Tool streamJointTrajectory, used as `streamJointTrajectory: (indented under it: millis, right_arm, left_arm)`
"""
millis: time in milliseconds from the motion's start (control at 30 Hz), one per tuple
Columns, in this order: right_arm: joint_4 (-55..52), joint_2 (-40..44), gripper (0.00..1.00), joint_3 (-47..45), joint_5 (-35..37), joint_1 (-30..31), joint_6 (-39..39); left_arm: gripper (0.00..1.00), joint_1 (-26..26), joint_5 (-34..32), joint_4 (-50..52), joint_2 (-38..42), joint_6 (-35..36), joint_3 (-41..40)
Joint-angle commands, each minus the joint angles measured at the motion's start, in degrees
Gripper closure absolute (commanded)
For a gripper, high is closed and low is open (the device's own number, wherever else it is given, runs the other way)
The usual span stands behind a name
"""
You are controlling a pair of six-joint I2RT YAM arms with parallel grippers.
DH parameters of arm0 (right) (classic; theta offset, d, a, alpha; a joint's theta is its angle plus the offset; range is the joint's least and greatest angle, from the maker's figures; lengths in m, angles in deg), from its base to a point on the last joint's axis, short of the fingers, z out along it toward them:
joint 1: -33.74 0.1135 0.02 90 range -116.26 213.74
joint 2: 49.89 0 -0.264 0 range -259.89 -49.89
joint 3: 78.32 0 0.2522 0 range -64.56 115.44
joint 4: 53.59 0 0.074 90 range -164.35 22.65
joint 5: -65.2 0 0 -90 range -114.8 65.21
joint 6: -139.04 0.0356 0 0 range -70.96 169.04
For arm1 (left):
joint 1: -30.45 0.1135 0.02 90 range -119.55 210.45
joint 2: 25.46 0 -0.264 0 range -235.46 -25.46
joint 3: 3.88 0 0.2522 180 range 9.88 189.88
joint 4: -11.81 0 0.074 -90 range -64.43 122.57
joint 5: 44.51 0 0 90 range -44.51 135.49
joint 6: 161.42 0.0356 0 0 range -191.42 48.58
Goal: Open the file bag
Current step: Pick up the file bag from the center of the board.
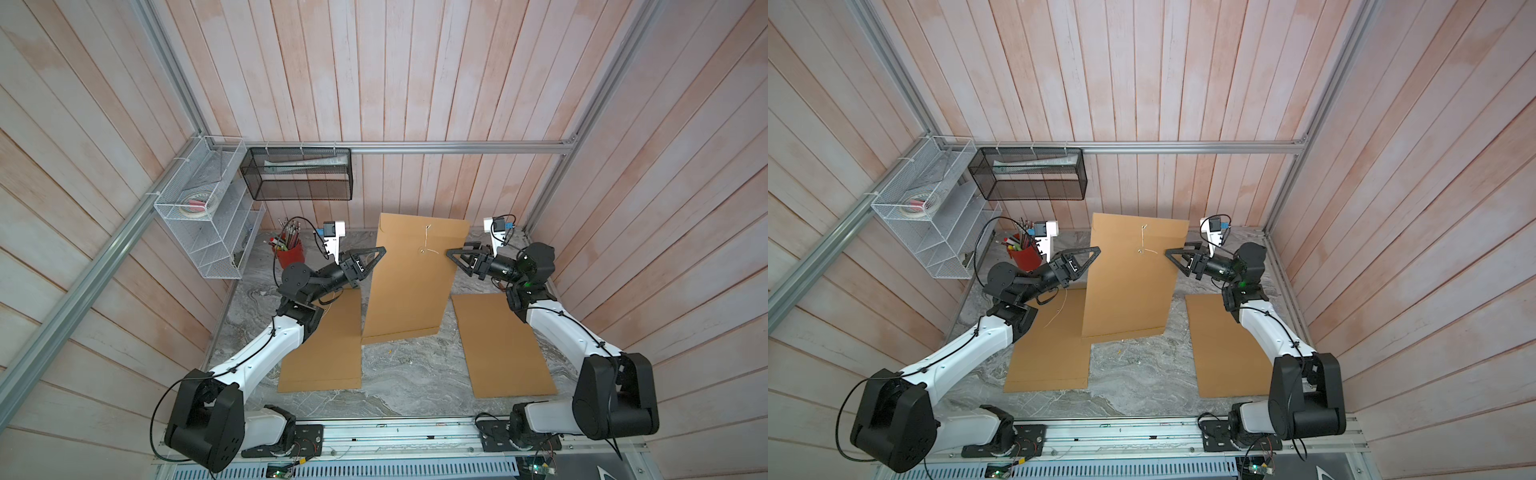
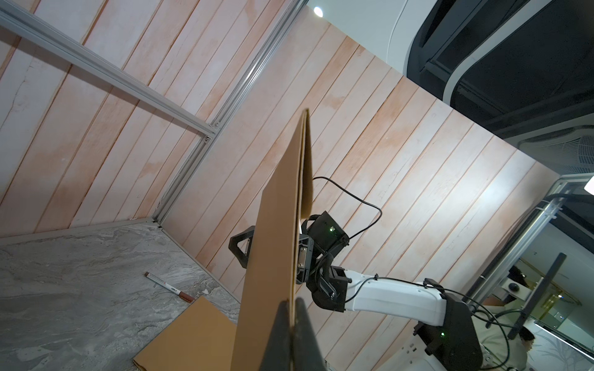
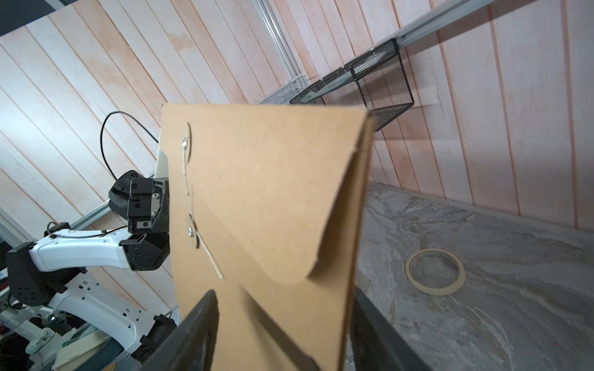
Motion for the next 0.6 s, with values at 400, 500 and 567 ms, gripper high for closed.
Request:
streamJointTrajectory:
  millis: [400, 500, 567]
  right_arm:
    - [-0.7, 5.6, 0.93, 2.0, -5.4, 2.1, -1.8]
    - [-1.8, 5.8, 0.98, 2.4, -5.8, 2.3, -2.4]
    - [-3.4, 5.8, 1.0, 2.8, -6.1, 2.6, -3.5]
  left_arm:
    - [1.0, 3.0, 1.9, -0.1, -1.5, 0.6, -0.9]
    - [0.84, 3.3, 2.9, 0.8, -1.6, 1.0, -0.3]
    - [0.77, 3.3, 3.6, 1.9, -1.6, 1.7, 0.6]
